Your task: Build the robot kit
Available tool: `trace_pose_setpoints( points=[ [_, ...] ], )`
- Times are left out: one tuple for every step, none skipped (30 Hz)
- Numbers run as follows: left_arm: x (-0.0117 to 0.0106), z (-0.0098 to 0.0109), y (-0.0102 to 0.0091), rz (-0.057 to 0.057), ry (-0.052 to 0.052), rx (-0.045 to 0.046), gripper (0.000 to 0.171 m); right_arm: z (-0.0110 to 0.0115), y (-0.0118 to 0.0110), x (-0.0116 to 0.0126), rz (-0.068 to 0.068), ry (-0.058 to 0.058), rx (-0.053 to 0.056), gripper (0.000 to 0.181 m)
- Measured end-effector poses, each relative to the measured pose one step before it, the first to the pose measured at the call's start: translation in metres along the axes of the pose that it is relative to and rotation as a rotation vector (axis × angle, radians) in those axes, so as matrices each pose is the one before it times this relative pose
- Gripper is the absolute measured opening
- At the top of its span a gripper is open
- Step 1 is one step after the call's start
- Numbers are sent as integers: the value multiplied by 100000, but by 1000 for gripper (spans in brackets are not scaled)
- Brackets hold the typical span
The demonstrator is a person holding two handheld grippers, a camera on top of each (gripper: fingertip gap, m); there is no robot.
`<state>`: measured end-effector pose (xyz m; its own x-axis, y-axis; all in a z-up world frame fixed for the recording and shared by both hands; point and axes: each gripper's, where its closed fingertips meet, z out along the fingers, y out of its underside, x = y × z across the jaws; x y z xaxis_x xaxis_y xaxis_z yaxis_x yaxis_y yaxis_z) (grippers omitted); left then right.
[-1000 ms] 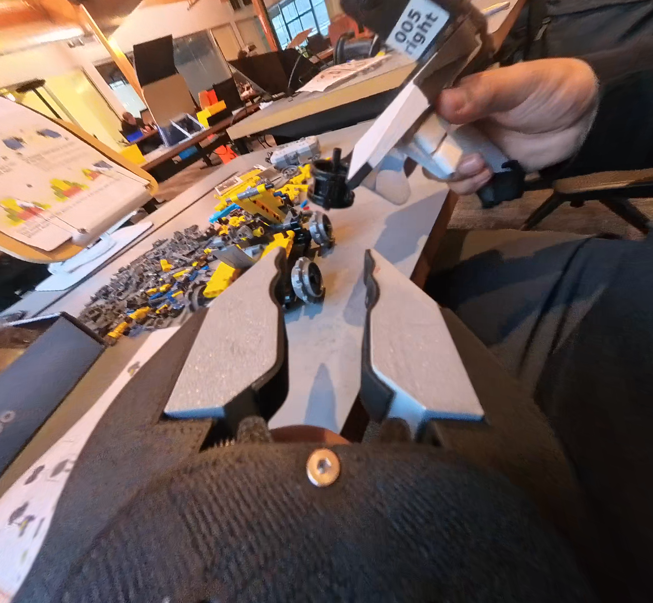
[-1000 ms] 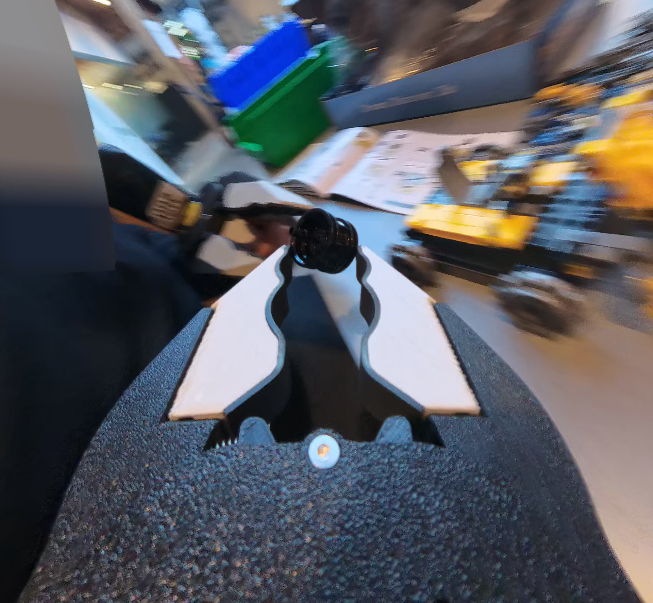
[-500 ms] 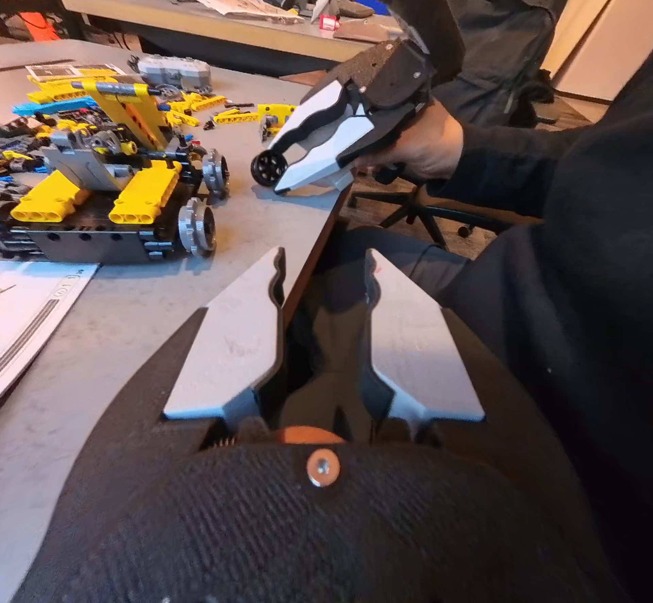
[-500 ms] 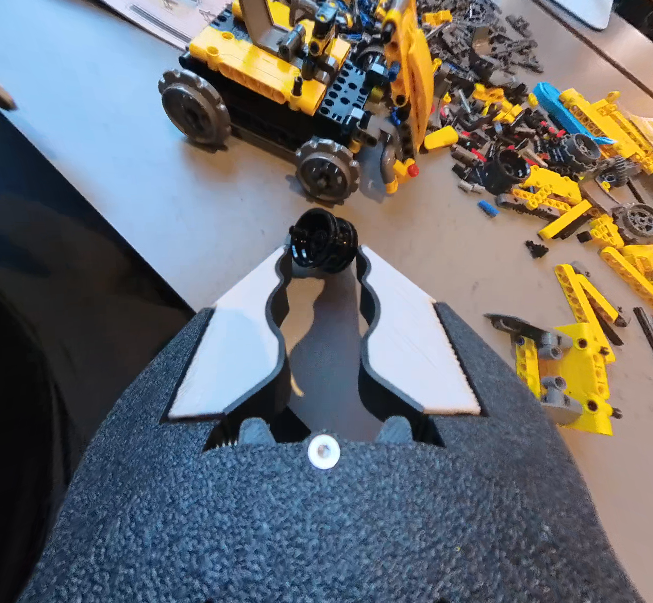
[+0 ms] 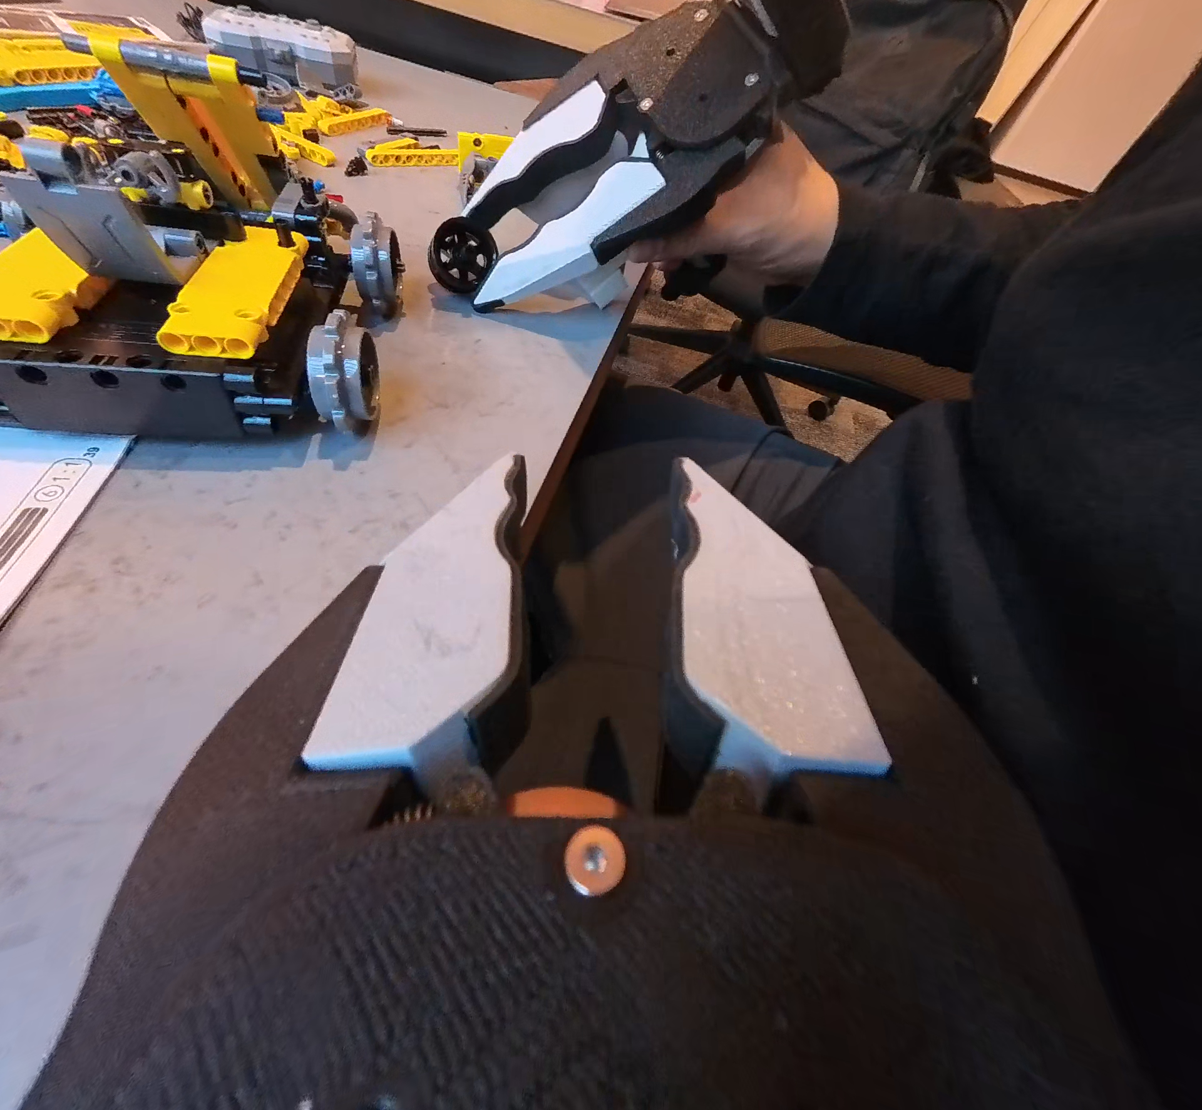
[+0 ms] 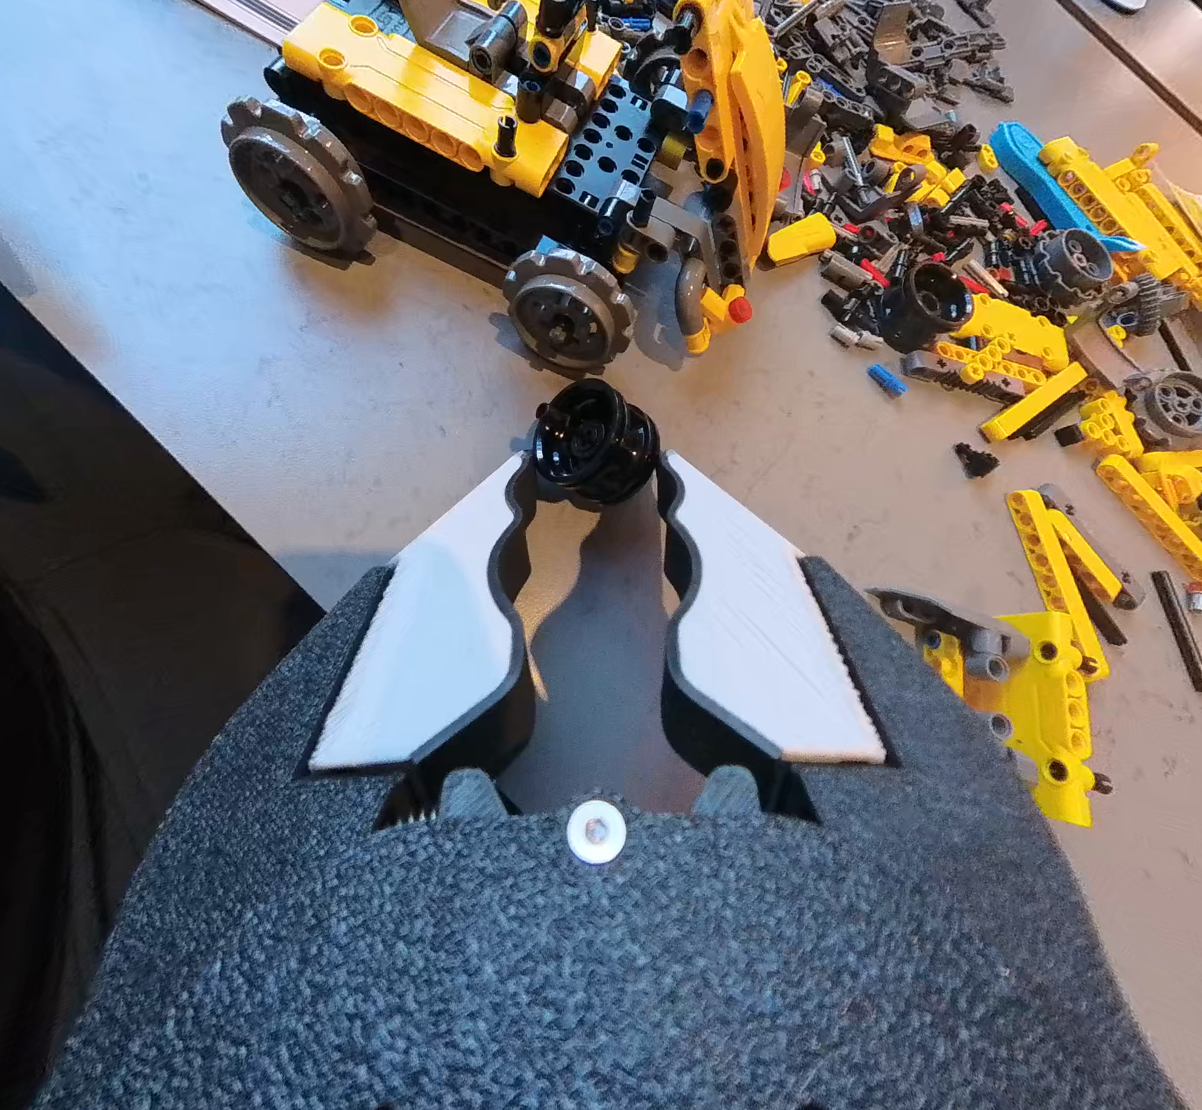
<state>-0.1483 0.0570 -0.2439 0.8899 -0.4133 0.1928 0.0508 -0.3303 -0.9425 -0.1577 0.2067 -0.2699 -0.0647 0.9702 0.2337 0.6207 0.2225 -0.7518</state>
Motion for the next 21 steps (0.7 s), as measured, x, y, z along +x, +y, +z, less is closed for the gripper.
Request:
trace_pose_setpoints(
  points=[
    [23,-13,22,-136,240,-100,43,-28,25,30,236,80,106,37],
    [24,-5,16,-76,212,-49,43,-27,14,33,110,147,14,37],
    [1,1,32,-91,84,-119,43,-28,11,31,30,167,13,37],
    [22,9,33,-81,130,-214,43,-15,3,37,44,70,60,37],
    [22,5,42,-13,161,-276,43,3,-14,3,139,-131,90,37],
    [9,10,28,90,24,-152,43,0,-7,7,169,-90,40,37],
    [-20,4,2,122,-144,-11,42,-16,-9,10,41,-50,172,37],
    [-25,7,13,29,-119,-53,42,0,-13,19,29,-117,287,38],
    [-16,27,30,-39,15,-177,42,-2,-16,-11,116,-150,276,39],
    [-37,39,50,-83,-98,-207,43,-1,-15,3,119,-114,287,39],
    [-19,40,57,-71,-33,-258,43,-7,-11,-15,12,-131,369,39],
    [-2,37,71,-43,41,-358,43,-55,-12,-24,-16,-105,311,40],
    [-7,38,54,8,17,-306,43,-56,0,-27,12,-120,177,41],
    [5,47,34,50,33,-131,43,-23,6,-16,-39,-117,127,42],
    [11,47,33,20,60,-123,43,-3,3,-29,-41,-136,107,43],
    [9,36,45,-39,78,-215,43,-11,2,-20,34,-115,74,43],
    [11,48,50,-59,129,-214,43,-27,0,-17,86,-8,59,43],
    [21,37,44,-26,170,-212,43,-17,-9,-8,88,51,82,43],
    [24,30,39,83,139,-217,43,-14,-16,-4,80,73,129,43],
    [14,18,32,215,2,-175,43,-27,-10,-4,100,97,174,43],
    [-25,15,28,269,-189,-152,43,-10,-10,-3,161,72,202,43]
  ],
)
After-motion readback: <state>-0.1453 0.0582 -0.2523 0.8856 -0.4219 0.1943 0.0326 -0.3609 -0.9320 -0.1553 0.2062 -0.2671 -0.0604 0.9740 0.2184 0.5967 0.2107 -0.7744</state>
